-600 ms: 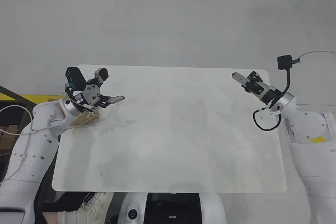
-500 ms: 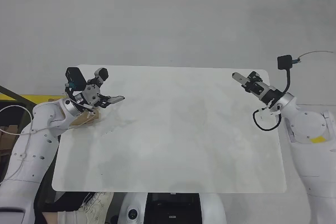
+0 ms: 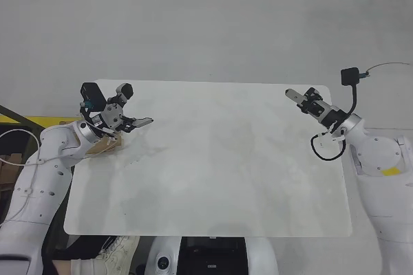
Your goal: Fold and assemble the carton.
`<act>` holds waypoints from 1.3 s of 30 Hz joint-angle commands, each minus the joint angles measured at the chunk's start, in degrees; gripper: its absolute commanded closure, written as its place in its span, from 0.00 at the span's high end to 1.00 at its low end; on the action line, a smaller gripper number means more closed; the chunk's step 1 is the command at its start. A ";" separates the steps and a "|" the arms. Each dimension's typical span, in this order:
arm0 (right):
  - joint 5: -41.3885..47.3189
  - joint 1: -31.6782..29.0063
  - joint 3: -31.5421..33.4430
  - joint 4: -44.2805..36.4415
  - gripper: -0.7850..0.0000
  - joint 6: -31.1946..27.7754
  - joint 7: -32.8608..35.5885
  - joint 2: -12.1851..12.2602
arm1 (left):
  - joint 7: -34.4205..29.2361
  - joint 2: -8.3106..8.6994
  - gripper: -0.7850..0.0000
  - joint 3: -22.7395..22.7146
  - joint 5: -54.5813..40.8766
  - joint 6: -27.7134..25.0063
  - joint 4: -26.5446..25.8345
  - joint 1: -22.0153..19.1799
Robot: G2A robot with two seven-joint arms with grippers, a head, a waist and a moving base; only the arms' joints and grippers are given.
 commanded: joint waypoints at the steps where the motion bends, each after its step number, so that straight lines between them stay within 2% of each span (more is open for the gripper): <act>1: 0.00 0.00 0.00 0.00 1.00 0.00 0.00 0.00 | 0.00 0.00 1.00 0.00 0.00 0.00 0.00 0.00; 14: 0.00 0.00 0.00 0.00 1.00 0.00 0.00 0.00 | 0.00 0.00 1.00 0.00 0.00 0.00 0.00 0.00; 16: 0.00 0.00 0.00 0.00 1.00 0.00 0.00 0.00 | 0.00 -0.11 1.00 -0.03 -2.27 -0.09 -0.01 0.51; 19: 0.00 0.00 0.00 0.00 1.00 0.00 0.00 0.00 | -1.94 -0.08 1.00 -1.01 -3.34 1.71 -1.20 0.96; 22: 0.00 0.00 0.00 0.00 1.00 0.00 0.00 0.00 | -4.26 0.07 1.00 -2.23 -6.43 0.77 -1.29 1.41; 27: 0.00 0.00 0.00 0.00 1.00 0.00 0.00 0.00 | -11.53 0.51 1.00 -4.49 -15.40 -1.15 -0.45 1.98; 32: 0.00 0.00 0.00 0.00 1.00 0.00 0.00 0.00 | -26.10 1.20 1.00 -5.76 -32.60 -0.18 2.78 0.13; 34: 0.00 0.00 0.00 0.00 1.00 0.00 0.00 0.00 | -30.83 1.65 1.00 -7.00 -36.10 0.85 3.32 -1.14; 39: 0.00 0.00 0.00 0.00 1.00 0.00 0.00 0.00 | -36.01 2.25 1.00 -8.95 -41.13 1.33 6.08 -2.10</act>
